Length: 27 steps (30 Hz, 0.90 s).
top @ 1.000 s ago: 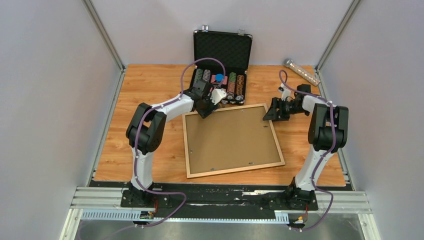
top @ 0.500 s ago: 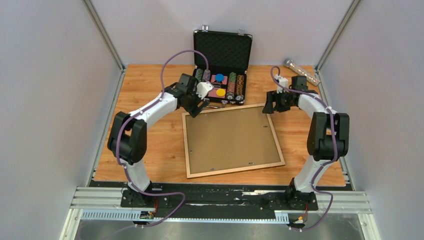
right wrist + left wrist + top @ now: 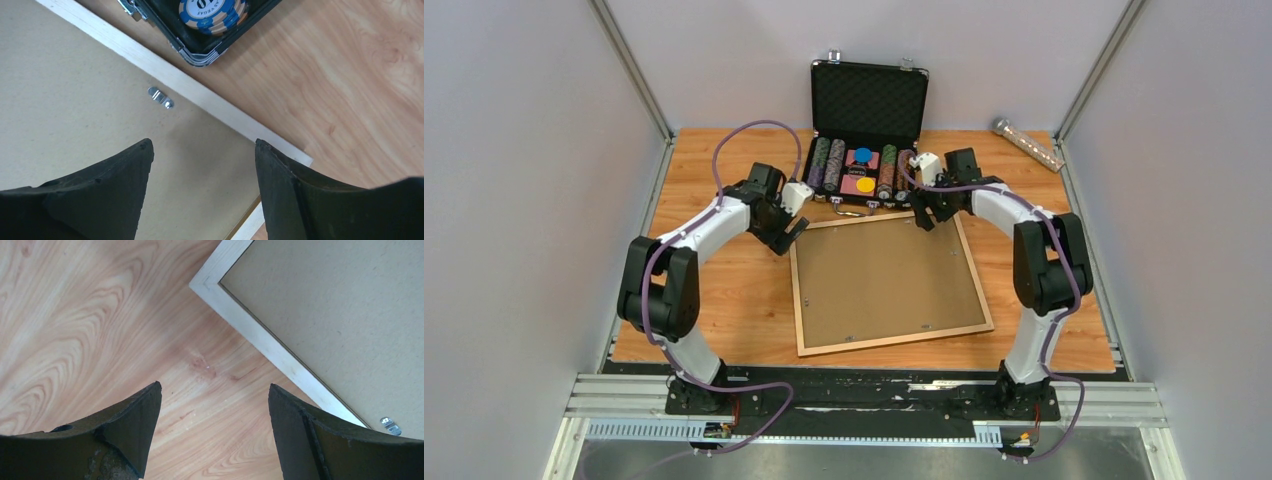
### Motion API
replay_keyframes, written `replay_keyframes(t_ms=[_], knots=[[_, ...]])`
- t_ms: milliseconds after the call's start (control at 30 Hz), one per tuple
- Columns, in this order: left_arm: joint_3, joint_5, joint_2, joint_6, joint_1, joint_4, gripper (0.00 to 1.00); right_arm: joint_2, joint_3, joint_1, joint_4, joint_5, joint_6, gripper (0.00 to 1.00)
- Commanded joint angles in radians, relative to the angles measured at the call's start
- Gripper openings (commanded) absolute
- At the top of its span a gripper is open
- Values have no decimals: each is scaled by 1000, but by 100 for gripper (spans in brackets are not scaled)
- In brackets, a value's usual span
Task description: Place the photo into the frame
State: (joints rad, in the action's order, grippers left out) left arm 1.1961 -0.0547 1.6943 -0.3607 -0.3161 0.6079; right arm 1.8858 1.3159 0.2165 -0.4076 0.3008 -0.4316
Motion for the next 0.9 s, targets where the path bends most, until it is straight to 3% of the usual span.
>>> replay_keyframes(t_ms=[0,867], knots=[[-18,-26,-61,16,21,-5,86,43,70,33,49,-74,-85,73],[-36,-94,-39,47,41,-31,86,153,124,81,66,-82,-100,69]])
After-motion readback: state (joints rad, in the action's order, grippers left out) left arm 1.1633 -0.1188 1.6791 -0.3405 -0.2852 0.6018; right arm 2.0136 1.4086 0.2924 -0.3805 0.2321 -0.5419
